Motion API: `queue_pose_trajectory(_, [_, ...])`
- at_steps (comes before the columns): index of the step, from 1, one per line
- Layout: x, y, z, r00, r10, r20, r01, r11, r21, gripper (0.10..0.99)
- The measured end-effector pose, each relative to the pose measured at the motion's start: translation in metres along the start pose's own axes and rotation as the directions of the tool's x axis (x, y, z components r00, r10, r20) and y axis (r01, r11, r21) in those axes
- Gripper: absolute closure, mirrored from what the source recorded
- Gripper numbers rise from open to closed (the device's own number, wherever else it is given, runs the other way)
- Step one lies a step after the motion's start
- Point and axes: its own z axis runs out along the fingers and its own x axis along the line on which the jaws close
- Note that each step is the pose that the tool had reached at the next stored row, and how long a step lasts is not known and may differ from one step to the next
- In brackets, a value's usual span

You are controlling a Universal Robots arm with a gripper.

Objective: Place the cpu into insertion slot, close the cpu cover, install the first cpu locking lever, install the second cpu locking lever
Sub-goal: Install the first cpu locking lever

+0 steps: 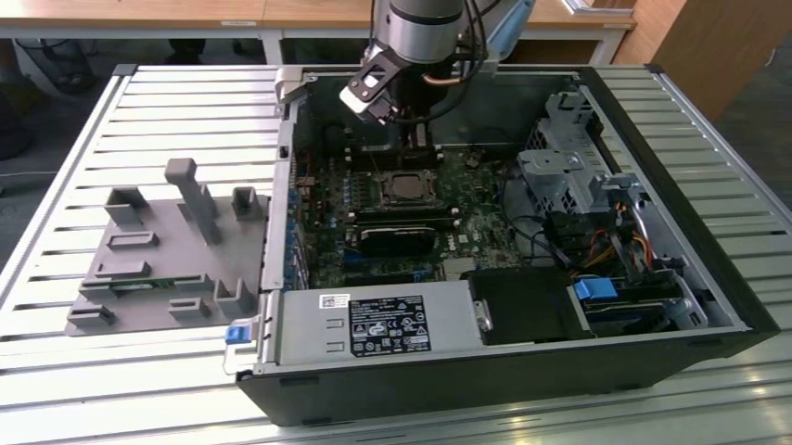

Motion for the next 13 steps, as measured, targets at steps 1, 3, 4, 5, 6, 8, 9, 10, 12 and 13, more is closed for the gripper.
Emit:
queue_pose_trajectory(1, [0.0000,0.0000,-0.0014,1.0000,0.000,0.0000,0.000,1.0000,0.000,0.969])
queue_pose_trajectory(3, [0.0001,0.0000,-0.0056,1.0000,0.000,-0.0001,0.000,1.0000,0.000,0.969])
queue_pose_trajectory(4, [0.0001,0.0000,-0.0080,1.0000,0.000,0.0000,0.000,1.0000,0.000,0.969])
queue_pose_trajectory(5, [0.0001,0.0000,-0.0105,1.0000,0.000,0.0000,0.000,1.0000,0.000,0.969])
queue_pose_trajectory(6, [0.0001,0.0000,-0.0132,1.0000,0.000,-0.0001,0.000,1.0000,0.000,0.969])
queue_pose_trajectory(8, [0.0001,-0.0001,-0.0186,1.0000,0.000,0.0000,0.000,1.0000,0.000,0.969])
queue_pose_trajectory(9, [0.0002,-0.0001,-0.0218,1.0000,0.000,0.0000,0.000,1.0000,0.000,0.969])
queue_pose_trajectory(10, [0.0002,-0.0001,-0.0247,1.0000,0.000,0.0000,0.000,1.0000,0.000,0.969])
queue_pose_trajectory(12, [0.0002,-0.0001,-0.0305,1.0000,0.000,-0.0001,0.000,1.0000,0.000,0.969])
queue_pose_trajectory(13, [0.0002,-0.0001,-0.0335,1.0000,0.000,0.0001,0.000,1.0000,0.000,0.969])
